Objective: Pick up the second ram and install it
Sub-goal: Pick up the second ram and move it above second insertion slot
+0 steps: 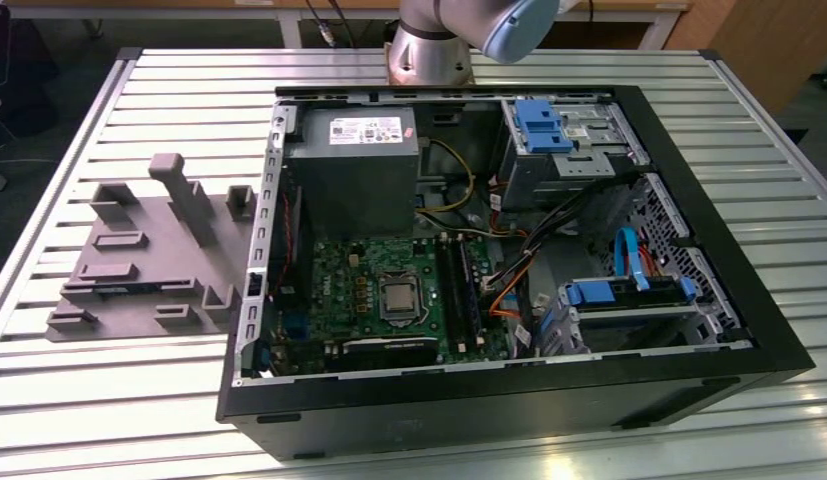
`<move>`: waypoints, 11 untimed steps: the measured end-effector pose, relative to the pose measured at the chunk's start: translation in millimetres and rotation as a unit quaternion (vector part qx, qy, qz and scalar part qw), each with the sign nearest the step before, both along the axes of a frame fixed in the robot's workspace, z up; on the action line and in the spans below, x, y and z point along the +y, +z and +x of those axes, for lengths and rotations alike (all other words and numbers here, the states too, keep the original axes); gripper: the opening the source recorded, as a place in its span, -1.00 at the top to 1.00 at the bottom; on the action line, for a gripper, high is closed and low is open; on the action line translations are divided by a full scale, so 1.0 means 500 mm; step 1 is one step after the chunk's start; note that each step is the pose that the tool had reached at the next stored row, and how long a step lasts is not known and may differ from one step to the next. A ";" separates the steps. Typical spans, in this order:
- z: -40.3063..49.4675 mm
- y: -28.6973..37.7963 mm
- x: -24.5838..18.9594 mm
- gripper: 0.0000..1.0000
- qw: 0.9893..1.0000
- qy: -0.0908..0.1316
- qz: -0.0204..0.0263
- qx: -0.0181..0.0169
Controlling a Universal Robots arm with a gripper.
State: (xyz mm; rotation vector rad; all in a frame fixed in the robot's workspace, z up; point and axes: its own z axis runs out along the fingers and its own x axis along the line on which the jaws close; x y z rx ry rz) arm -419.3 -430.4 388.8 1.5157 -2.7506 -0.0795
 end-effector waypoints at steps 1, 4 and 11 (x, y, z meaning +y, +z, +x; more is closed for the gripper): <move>0.000 0.000 0.0000 0.79 1.000 0.007 0.000 0.000; 0.000 0.000 0.0000 0.79 1.000 0.015 0.000 0.000; 0.000 0.000 0.0000 0.79 1.000 0.016 0.000 0.000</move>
